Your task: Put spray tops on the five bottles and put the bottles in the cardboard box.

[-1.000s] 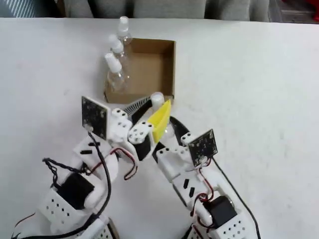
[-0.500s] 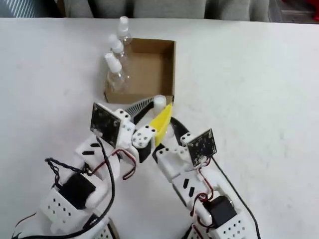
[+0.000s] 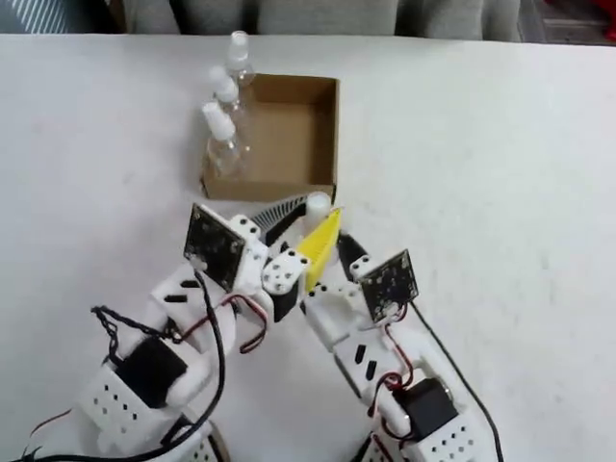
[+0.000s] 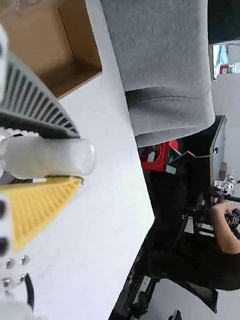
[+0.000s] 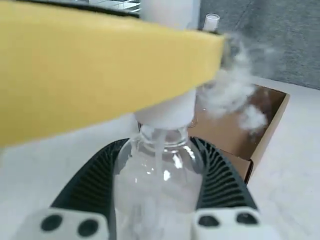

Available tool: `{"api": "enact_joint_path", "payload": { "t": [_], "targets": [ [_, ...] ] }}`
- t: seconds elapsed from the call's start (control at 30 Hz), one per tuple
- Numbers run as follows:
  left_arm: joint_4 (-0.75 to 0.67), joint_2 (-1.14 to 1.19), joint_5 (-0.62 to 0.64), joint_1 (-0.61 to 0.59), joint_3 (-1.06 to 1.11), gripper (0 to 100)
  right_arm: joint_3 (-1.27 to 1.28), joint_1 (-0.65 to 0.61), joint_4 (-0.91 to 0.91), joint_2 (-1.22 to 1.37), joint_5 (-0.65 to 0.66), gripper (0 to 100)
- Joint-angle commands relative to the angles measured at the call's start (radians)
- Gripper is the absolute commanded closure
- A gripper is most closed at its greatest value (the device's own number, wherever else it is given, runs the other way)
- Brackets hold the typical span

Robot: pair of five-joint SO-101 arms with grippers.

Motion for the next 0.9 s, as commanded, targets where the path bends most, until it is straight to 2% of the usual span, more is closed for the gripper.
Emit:
{"api": "enact_joint_path", "payload": {
  "t": [0.0, 0.43, 0.57, 0.73, 0.87],
  "targets": [
    [0.008, -0.021, -0.003, 0.021, -0.038, 92, -0.011, 0.021, 0.010, -0.007, 0.023, 98.2],
    [0.008, -0.024, -0.012, 0.012, 0.003, 92, -0.012, 0.021, 0.010, -0.007, 0.026, 98.2],
    [0.006, -0.025, -0.074, 0.013, 0.031, 92, -0.014, 0.021, 0.010, -0.007, 0.025, 98.2],
    [0.008, -0.025, -0.077, 0.013, 0.032, 92, -0.014, 0.021, 0.010, -0.007, 0.026, 98.2],
    [0.009, -0.025, -0.071, -0.008, 0.035, 83, -0.014, 0.021, 0.010, -0.007, 0.026, 98.2]
  ]
}}
